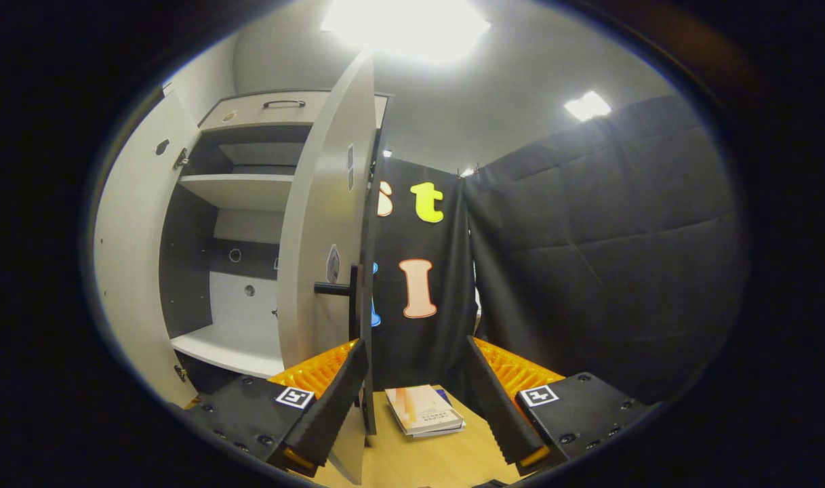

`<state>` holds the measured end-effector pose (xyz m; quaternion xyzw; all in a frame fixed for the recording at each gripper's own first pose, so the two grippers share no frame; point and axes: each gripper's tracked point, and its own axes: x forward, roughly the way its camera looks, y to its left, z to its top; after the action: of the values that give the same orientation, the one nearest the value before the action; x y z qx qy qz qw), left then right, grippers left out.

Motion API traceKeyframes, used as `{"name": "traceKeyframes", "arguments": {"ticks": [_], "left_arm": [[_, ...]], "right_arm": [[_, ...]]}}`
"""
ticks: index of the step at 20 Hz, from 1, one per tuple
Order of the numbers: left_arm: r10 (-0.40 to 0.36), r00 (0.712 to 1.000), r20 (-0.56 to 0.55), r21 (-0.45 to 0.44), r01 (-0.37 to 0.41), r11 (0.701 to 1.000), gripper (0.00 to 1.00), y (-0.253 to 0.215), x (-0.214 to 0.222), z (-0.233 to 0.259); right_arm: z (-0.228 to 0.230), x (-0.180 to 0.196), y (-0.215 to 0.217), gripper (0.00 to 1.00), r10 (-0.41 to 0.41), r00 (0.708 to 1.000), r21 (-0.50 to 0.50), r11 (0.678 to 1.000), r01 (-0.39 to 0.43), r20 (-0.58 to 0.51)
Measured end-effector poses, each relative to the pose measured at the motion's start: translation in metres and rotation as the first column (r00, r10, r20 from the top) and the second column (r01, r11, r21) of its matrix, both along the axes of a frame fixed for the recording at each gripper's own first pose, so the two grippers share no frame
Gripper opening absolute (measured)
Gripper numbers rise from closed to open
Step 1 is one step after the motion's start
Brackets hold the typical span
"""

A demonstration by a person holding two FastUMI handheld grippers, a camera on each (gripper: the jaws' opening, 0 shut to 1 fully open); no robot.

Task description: Grasp the bottle in the cabinet with the left hand and place it on the coaster, then close the right door with the right hand and the left door with the left hand.

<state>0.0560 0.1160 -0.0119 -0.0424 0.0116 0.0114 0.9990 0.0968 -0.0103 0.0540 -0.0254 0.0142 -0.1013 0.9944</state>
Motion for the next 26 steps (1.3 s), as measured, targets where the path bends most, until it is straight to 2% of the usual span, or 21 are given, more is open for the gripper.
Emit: {"name": "traceKeyframes", "arguments": {"ticks": [1,2,3,4,5,13,16,21,25,26], "left_arm": [[-0.004,1.0,-0.006,-0.004,0.004,1.0,0.89,0.002,0.002,-0.003],[-0.006,1.0,-0.008,-0.007,0.006,1.0,0.88,0.006,0.003,-0.005],[-0.01,1.0,-0.012,-0.01,0.01,1.0,0.88,0.009,0.005,-0.007],[-0.01,1.0,-0.015,-0.01,0.01,1.0,0.88,0.011,0.006,-0.008],[-0.008,1.0,-0.017,-0.009,0.008,1.0,0.88,0.014,0.009,-0.008],[-0.024,0.999,-0.03,0.019,0.025,1.0,0.88,0.018,0.024,-0.002],[-0.026,0.999,-0.024,0.038,0.027,0.999,0.9,0.021,0.034,0.008],[-0.013,1.0,-0.002,0.034,0.013,0.999,0.89,0.033,0.069,0.035],[-0.009,0.999,0.032,0.018,0.008,1.0,0.89,0.033,0.103,0.068],[-0.011,0.999,0.037,0.005,0.011,1.0,0.89,0.03,0.108,0.074]], "right_arm": [[0.0,0.001,0.007,0.94,0.01,1.0,0.004,1.0,-0.01,-0.002],[0.0,0.002,0.014,0.89,0.023,1.0,0.003,1.0,-0.023,-0.002],[0.0,0.002,0.021,0.94,0.038,0.999,-0.004,0.999,-0.038,-0.002],[0.0,0.003,0.028,0.89,0.05,0.999,-0.01,0.999,-0.051,-0.003],[0.0,0.004,0.033,0.94,0.065,0.998,-0.014,0.998,-0.065,-0.004],[-0.008,0.025,0.087,0.95,0.197,0.98,0.061,0.979,-0.196,-0.018],[-0.017,0.026,0.089,0.96,0.231,0.972,0.079,0.971,-0.228,-0.04],[-0.039,0.019,0.091,0.96,0.23,0.97,0.027,0.973,-0.228,-0.077],[-0.059,0.007,0.076,0.96,0.204,0.972,0.005,0.979,-0.205,-0.112],[-0.063,0.005,0.073,0.94,0.199,0.973,0.003,0.98,-0.2,-0.119]]}}
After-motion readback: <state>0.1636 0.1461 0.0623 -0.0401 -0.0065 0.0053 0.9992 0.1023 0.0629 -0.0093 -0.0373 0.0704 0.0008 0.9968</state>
